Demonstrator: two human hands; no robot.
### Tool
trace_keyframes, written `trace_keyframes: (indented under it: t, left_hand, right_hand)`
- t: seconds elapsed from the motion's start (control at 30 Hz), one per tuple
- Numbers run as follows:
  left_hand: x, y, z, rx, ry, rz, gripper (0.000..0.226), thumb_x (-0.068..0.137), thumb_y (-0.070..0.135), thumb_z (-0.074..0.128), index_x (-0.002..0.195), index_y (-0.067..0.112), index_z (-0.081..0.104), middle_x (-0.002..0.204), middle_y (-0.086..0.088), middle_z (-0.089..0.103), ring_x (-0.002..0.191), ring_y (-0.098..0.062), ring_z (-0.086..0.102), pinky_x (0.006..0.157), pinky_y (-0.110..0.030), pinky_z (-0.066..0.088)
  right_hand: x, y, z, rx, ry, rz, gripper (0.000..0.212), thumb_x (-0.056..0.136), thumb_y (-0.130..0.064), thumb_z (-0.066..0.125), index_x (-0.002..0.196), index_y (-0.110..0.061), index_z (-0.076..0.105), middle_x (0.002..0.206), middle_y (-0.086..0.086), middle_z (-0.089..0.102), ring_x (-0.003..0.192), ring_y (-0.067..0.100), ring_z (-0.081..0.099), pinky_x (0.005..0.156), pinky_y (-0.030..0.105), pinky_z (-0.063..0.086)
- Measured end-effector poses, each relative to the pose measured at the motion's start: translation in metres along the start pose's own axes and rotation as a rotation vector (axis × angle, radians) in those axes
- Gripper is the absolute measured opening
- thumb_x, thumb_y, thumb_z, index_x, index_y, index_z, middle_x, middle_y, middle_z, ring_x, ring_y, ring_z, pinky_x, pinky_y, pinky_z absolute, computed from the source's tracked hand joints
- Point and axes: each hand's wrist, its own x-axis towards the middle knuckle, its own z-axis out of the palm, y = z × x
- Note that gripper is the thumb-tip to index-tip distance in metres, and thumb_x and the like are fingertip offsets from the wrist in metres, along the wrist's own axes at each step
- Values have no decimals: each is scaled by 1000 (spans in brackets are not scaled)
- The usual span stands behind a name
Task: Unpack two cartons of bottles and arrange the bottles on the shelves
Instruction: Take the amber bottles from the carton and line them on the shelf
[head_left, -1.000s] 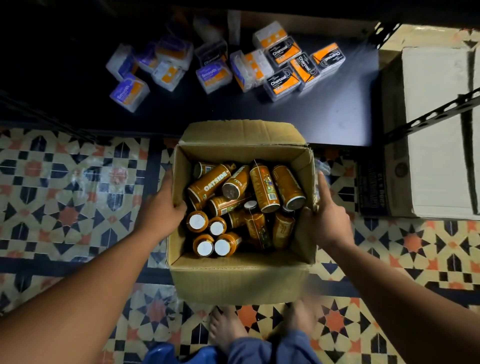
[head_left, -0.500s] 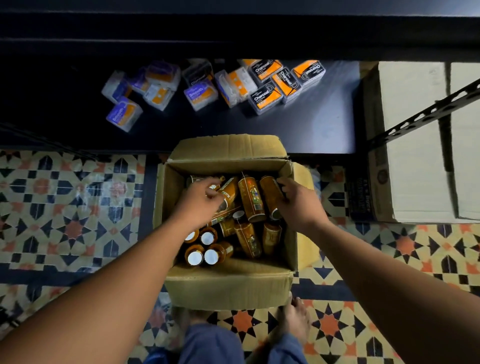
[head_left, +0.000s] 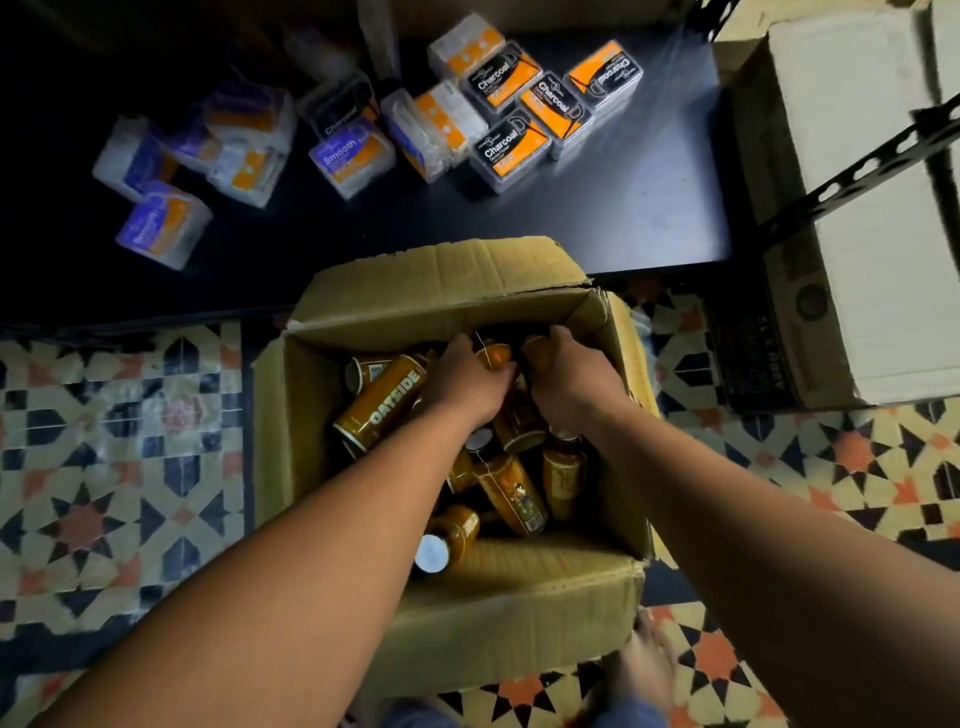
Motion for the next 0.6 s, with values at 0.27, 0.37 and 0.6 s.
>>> trace_keyframes:
  t: [0.27,0.37,0.6]
  left_hand:
    - [4,-5,5,-130,-19,-26,72,89,21,75,146,24,33,144,-7,49,127,-29,53,81,-29,42]
    - [-1,-14,4,-215,-20,-11,78,84,20,81,145,28,32,145,-6,49,127,-27,53,84,-32,44]
    - [-15,-36,-13,-365,-130,22,102,81,17,83,155,39,17,146,-9,51,123,-22,58,84,-31,48]
  right_hand:
    - [15,17,6,173,-57,67,70,102,-29,56,160,-27,18,143,14,55,128,35,55,99,38,45]
    - [10,22,7,218,-74,44,84,98,-22,62,163,-31,9,150,11,50,133,33,52,102,33,43]
    - [-3,28,0,554,-183,8,91,88,-7,72,160,-28,21,131,-1,58,116,24,59,101,47,52]
